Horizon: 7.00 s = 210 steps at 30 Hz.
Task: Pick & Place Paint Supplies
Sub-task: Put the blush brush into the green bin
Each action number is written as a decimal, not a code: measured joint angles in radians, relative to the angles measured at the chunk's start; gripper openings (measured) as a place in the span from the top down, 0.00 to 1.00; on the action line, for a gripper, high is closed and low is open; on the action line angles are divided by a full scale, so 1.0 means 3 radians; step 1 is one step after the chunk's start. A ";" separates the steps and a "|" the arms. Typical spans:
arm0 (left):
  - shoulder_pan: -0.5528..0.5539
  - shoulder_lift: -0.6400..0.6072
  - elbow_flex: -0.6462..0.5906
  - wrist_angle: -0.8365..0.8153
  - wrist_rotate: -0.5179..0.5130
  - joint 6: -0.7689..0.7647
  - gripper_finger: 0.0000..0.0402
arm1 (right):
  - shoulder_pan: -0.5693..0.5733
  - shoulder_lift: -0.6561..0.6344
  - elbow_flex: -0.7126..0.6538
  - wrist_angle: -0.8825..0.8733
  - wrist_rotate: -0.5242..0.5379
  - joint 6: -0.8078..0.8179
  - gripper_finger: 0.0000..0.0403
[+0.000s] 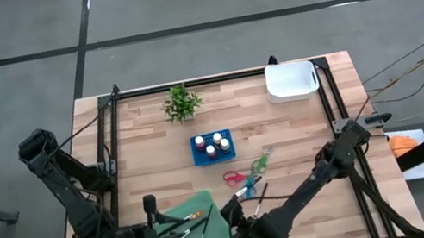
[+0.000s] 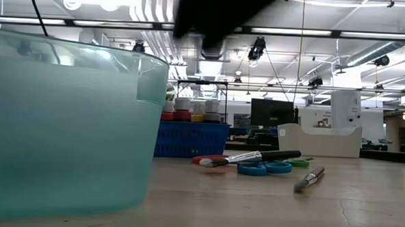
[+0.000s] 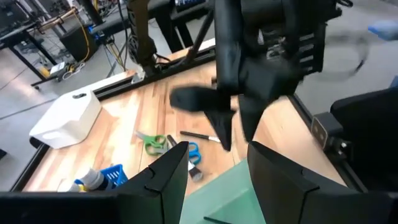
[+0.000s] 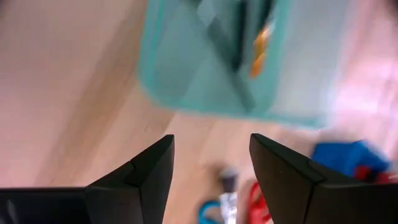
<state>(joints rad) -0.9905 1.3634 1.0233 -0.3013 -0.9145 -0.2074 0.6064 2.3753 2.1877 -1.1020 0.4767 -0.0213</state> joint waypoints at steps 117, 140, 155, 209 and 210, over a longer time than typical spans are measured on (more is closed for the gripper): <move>0.1096 0.1705 0.0539 0.0123 0.2476 -0.0900 1.00 | 0.1018 -0.1852 -0.3171 0.1877 0.1474 0.1758 0.98; 0.1001 0.1368 0.0544 0.0067 0.1613 0.0119 0.52 | 0.0211 -0.1849 -0.3504 0.2227 0.0524 0.1070 0.89; 0.0910 0.1366 0.0543 -0.0076 0.1615 0.0079 0.52 | -0.0401 -0.1826 -0.3735 0.3218 -0.0400 -0.0179 0.61; 0.0851 0.1355 0.0411 0.0649 0.1099 0.0626 0.51 | 0.0064 -0.1906 -0.3221 0.4041 -0.1015 -0.1415 0.98; 0.0854 0.1355 0.0371 0.0872 0.1107 0.0803 0.51 | 0.0088 -0.1910 -0.3226 0.4105 -0.1027 -0.1467 0.98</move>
<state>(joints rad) -0.7344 1.7699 1.1346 -0.0398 -0.5823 0.0336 0.6328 1.8023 1.2198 0.1294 0.1687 -0.4613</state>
